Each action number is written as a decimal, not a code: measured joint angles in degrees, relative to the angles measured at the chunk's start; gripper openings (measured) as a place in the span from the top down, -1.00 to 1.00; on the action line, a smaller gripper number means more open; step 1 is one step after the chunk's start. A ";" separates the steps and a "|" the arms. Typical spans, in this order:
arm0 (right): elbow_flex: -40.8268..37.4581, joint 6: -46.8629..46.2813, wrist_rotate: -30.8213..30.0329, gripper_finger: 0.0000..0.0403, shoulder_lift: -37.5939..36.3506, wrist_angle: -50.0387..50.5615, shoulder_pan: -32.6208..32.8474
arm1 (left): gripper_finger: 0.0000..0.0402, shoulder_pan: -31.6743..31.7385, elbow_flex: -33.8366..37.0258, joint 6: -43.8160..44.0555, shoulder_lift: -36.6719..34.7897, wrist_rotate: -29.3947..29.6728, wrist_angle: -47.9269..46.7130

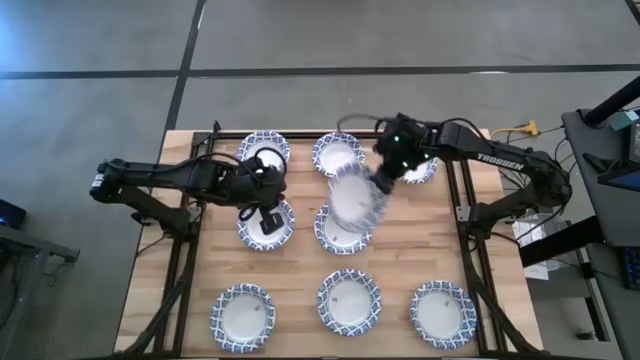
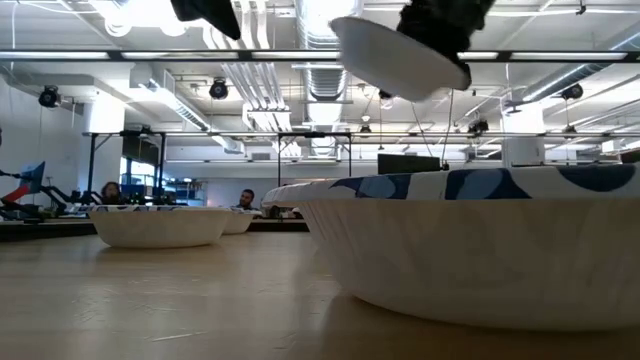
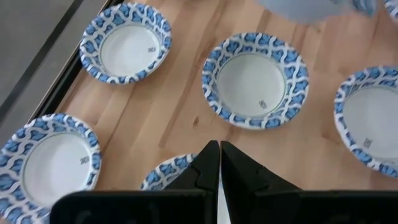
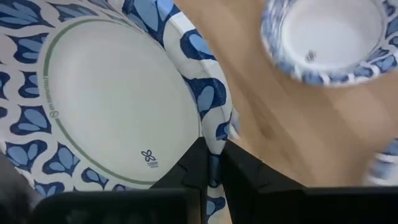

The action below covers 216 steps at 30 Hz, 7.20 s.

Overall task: Nest bowls inside each other
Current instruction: Stack the white patterned bowl on top of the center white patterned bowl

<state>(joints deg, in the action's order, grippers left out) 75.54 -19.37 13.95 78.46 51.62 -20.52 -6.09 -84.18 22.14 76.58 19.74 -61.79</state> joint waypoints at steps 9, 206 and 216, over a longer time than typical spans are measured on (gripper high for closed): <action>3.09 -9.31 1.45 0.85 5.79 -3.44 2.41 | 1.00 -0.02 0.17 3.61 -4.20 -0.22 -2.23; -70.90 -97.23 -53.39 0.43 -32.51 -49.39 0.44 | 1.00 0.02 13.31 5.59 -8.27 -4.89 10.55; -70.87 -98.89 -51.89 0.08 -29.84 -49.31 -0.90 | 1.00 0.02 13.31 5.74 -8.27 -4.91 10.55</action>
<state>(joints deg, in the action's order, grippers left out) 4.67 -118.26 -37.94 48.63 2.31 -21.42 -6.07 -70.87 27.88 68.31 14.83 -51.24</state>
